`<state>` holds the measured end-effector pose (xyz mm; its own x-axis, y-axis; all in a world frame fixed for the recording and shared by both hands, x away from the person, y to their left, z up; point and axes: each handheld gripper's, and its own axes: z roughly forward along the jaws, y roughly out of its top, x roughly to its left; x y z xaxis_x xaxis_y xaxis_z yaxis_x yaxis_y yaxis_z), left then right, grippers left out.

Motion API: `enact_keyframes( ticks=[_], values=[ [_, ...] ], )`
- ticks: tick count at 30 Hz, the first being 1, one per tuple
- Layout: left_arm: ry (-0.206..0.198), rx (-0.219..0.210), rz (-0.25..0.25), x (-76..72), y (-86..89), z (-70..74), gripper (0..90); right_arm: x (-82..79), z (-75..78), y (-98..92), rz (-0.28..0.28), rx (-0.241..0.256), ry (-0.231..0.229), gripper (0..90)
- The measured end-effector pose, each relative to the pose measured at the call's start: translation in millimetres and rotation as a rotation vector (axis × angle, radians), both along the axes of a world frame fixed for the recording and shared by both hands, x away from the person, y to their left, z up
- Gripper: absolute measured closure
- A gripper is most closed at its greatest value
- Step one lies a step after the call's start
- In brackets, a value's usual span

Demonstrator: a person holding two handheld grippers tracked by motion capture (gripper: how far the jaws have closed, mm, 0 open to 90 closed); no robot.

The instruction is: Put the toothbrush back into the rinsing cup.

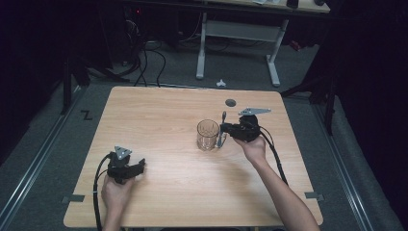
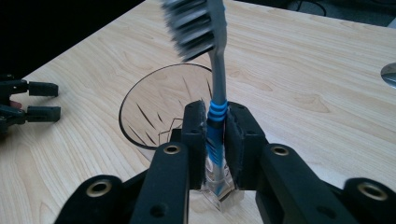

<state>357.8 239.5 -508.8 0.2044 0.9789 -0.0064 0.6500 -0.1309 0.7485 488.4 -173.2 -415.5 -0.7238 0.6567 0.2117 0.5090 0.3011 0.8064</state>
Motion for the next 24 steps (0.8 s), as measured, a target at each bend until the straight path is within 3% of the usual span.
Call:
enact_keyframes(
  ticks=[12, 24],
  values=[
    [0.0, 0.0, 0.0, 0.0, 0.0, 0.0, 29.7, -2.7, 4.5, -4.3, -0.003, 0.015, 0.002, 62.1],
    [0.0, 0.0, 0.0, 0.0, 0.0, 0.0, 29.7, -9.4, 7.8, -22.8, -0.034, 0.037, -0.018, 60.9]
  ],
)
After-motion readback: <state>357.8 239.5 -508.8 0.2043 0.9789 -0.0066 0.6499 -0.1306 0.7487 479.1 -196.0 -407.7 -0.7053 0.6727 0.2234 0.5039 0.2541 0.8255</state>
